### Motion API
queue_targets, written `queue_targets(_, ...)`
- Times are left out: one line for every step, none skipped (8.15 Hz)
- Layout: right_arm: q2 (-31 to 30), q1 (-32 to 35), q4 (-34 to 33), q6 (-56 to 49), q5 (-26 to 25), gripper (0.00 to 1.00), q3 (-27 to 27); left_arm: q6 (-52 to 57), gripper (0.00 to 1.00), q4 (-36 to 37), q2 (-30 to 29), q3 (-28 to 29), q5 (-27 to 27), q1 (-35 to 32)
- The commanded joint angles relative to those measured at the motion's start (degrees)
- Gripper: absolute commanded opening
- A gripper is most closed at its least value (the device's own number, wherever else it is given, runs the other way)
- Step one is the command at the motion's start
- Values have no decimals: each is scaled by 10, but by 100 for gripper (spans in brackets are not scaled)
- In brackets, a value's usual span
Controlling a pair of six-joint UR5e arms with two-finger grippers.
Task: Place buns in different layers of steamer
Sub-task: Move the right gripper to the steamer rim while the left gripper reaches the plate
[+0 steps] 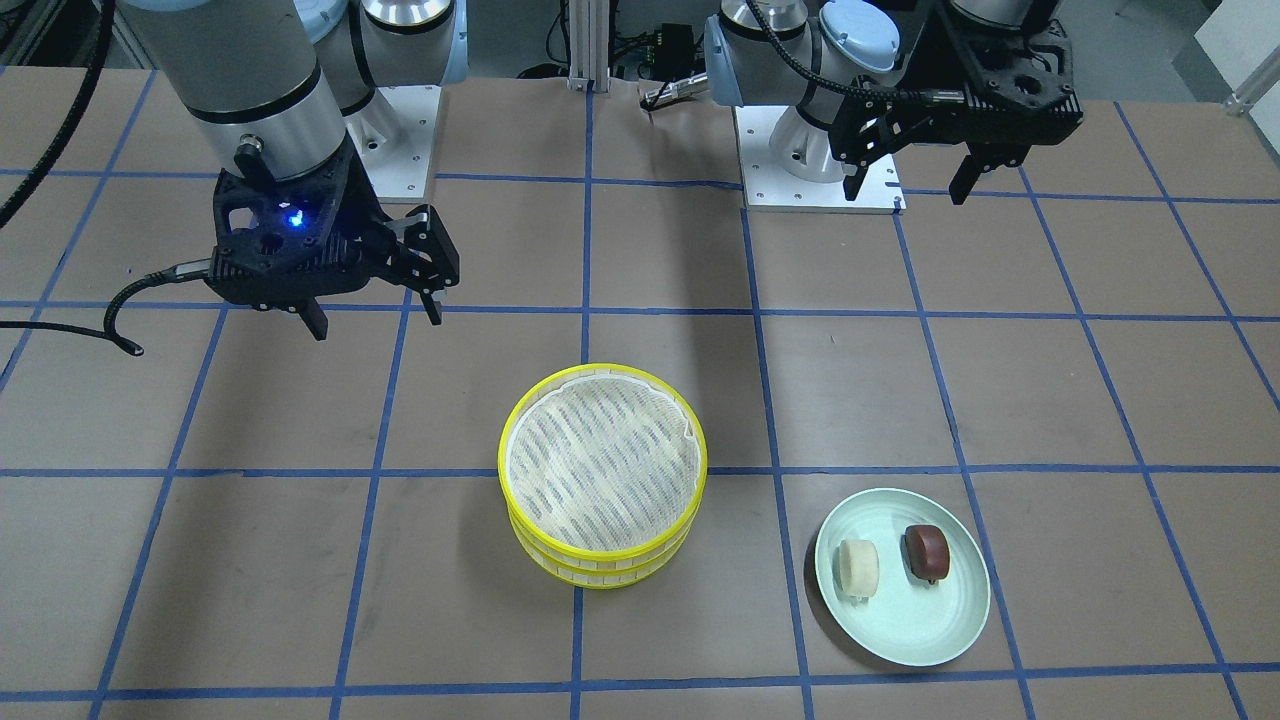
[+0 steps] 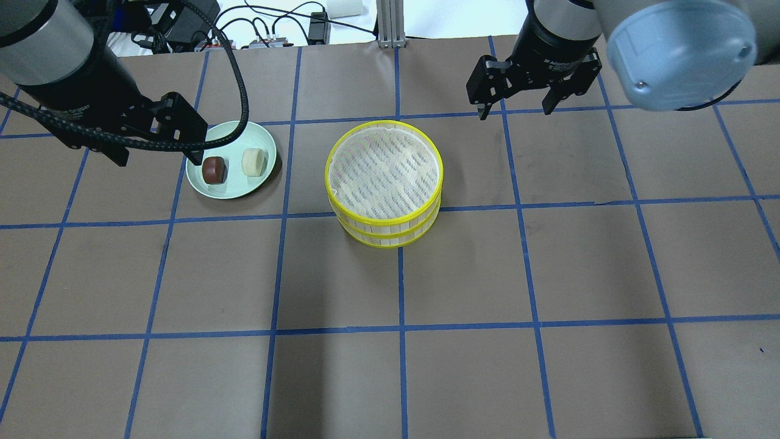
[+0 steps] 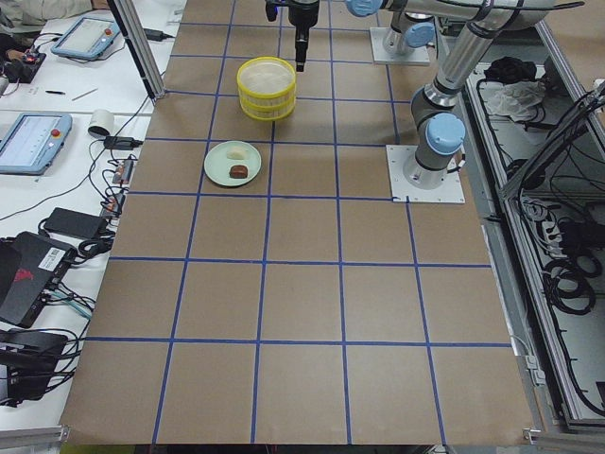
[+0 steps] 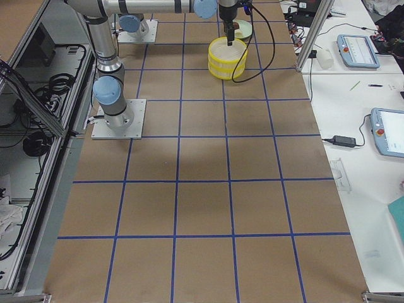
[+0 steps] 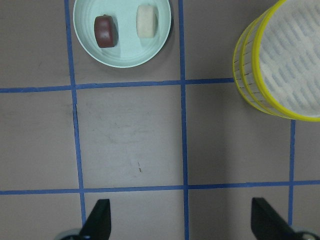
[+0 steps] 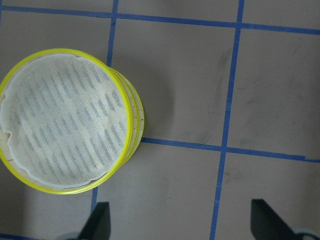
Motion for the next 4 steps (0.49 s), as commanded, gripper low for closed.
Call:
queue_targets(3,3,0,-5,-34,100,-4,4,100,5,-7,0,2,4)
queue_targets(4,2,-2,-2,-27,100,-3,51,100,28,-13,-1,1,12)
queue_targets(21,2,-16,3,-26,100,-3,100,100,78,-32,-5,-1,34)
queue_targets(48,8,-54,30,-26,100,-4,103,100,96,-54,-8,-5,70)
